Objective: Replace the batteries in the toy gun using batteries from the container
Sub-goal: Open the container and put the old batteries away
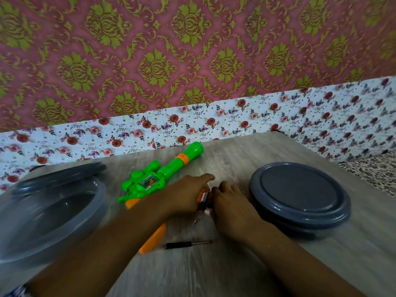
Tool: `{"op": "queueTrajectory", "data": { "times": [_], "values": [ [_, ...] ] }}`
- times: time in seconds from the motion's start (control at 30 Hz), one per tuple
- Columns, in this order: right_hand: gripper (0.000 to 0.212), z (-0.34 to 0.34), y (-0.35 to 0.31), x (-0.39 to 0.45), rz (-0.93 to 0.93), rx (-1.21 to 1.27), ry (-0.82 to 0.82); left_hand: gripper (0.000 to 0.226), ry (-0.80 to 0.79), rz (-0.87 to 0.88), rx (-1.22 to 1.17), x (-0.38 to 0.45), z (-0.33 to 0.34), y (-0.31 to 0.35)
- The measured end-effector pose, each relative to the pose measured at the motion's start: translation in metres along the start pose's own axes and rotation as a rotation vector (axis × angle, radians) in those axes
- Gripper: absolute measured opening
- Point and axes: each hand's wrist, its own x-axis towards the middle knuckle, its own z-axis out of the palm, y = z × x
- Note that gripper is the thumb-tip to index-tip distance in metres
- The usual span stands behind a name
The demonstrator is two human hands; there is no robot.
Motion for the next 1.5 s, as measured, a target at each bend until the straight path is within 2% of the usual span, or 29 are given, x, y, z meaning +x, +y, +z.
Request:
{"op": "queueTrajectory", "data": {
  "times": [0.17,0.37,0.53,0.63,0.73,0.93,0.97,1.07,1.1,1.2,1.23,1.3,1.37,1.5],
  "values": [
    [0.04,-0.003,0.001,-0.001,0.002,0.03,-0.022,0.079,0.026,0.018,-0.02,-0.004,0.001,0.0],
    [0.039,-0.002,-0.004,-0.002,0.072,0.051,0.061,0.082,0.141,-0.022,-0.045,-0.039,-0.023,-0.003],
    [0.039,-0.013,-0.045,-0.004,-0.034,0.106,0.171,0.081,0.275,-0.079,-0.11,-0.112,-0.063,-0.026],
    [0.037,-0.026,-0.085,0.005,-0.137,0.259,0.152,0.083,0.349,-0.194,-0.172,-0.16,-0.084,-0.051],
    [0.037,-0.037,-0.13,0.023,-0.26,0.321,0.108,0.071,0.402,-0.35,-0.295,-0.199,-0.095,-0.081],
    [0.031,-0.04,-0.201,0.071,-0.412,0.303,-0.191,0.037,0.289,-0.492,-0.184,-0.244,-0.096,-0.111],
    [0.029,-0.035,-0.208,0.078,-0.417,0.265,-0.209,0.035,0.276,-0.498,-0.165,-0.248,-0.095,-0.115],
    [0.024,-0.02,-0.226,0.093,-0.412,0.163,-0.245,0.05,0.246,-0.51,-0.063,-0.257,-0.093,-0.126],
    [0.025,-0.015,-0.23,0.095,-0.413,0.136,-0.253,0.046,0.231,-0.512,-0.075,-0.258,-0.092,-0.129],
    [0.027,-0.008,-0.238,0.098,-0.419,0.074,-0.265,0.014,0.177,-0.533,-0.103,-0.252,-0.092,-0.131],
    [0.027,-0.007,-0.24,0.1,-0.414,0.065,-0.275,0.013,0.181,-0.536,-0.091,-0.251,-0.092,-0.131],
    [0.026,-0.007,-0.242,0.1,-0.405,0.033,-0.292,0.028,0.194,-0.521,-0.073,-0.248,-0.091,-0.135],
    [0.022,-0.009,-0.245,0.099,-0.401,-0.016,-0.3,0.034,0.179,-0.533,-0.052,-0.245,-0.088,-0.139],
    [0.02,-0.008,-0.247,0.1,-0.381,-0.051,-0.314,0.013,0.184,-0.505,0.021,-0.241,-0.083,-0.138]
  ]
}}
